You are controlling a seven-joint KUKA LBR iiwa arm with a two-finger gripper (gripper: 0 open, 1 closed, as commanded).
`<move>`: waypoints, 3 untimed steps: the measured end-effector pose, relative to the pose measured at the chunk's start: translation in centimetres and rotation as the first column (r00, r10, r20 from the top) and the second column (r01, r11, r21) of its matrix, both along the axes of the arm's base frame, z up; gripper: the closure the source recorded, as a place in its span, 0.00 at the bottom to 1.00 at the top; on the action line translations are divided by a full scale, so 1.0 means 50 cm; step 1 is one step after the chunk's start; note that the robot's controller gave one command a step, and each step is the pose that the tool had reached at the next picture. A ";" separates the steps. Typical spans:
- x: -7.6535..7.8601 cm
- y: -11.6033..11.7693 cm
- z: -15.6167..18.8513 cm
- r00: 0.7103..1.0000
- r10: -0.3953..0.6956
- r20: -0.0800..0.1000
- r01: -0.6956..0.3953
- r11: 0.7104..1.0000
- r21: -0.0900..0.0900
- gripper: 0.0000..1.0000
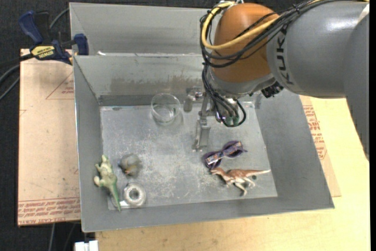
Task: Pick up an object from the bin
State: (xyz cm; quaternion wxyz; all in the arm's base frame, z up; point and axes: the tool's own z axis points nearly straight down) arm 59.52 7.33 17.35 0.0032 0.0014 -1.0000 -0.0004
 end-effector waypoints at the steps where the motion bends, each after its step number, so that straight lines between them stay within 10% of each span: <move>1: 0.003 -0.001 0.010 1.000 -0.002 0.008 0.002 1.000 0.001 0.00; 3: 0.005 -0.041 0.068 0.979 0.205 0.008 -0.205 0.979 0.001 0.00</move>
Offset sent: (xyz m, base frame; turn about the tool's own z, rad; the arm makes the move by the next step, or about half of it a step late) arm 0.0000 -0.0514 -0.0388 -0.0455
